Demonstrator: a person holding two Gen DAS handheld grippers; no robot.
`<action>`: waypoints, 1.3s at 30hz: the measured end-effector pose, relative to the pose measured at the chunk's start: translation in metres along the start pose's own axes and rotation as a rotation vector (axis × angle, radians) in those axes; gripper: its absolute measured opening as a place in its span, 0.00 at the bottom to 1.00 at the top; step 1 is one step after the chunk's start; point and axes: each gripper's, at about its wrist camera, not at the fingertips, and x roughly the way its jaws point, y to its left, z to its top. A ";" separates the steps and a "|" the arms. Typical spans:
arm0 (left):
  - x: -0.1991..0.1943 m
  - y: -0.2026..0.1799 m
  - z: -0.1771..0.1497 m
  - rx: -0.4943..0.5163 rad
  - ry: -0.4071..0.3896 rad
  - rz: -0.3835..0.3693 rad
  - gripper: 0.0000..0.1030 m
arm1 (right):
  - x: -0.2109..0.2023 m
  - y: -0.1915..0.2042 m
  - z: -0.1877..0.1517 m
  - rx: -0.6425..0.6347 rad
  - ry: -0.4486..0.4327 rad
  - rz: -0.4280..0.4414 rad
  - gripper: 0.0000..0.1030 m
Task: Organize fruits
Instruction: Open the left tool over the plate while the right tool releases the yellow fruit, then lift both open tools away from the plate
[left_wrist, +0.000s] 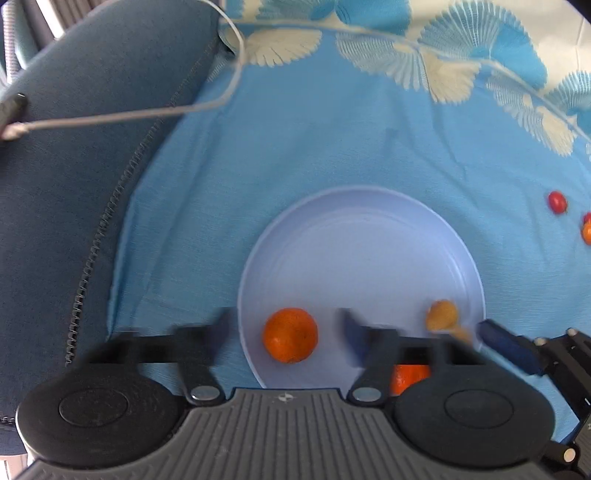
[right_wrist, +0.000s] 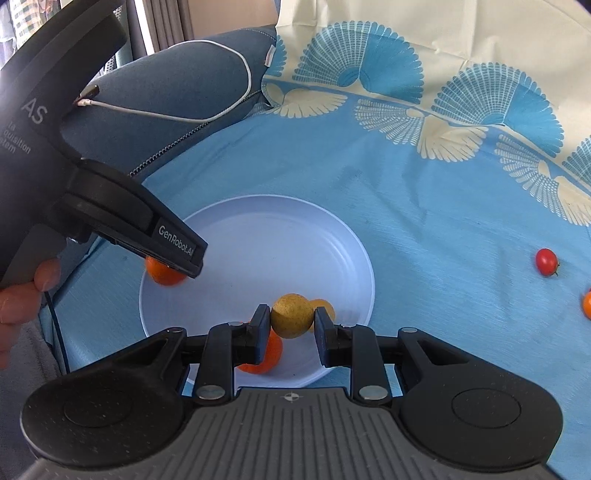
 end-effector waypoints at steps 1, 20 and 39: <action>-0.008 0.003 -0.001 -0.010 -0.031 0.008 1.00 | -0.001 0.000 0.001 -0.001 -0.004 0.001 0.48; -0.142 0.016 -0.110 0.001 -0.137 0.026 1.00 | -0.153 0.041 -0.041 0.054 -0.140 -0.072 0.99; -0.221 -0.005 -0.166 0.034 -0.306 0.046 1.00 | -0.249 0.054 -0.085 0.027 -0.353 -0.167 0.99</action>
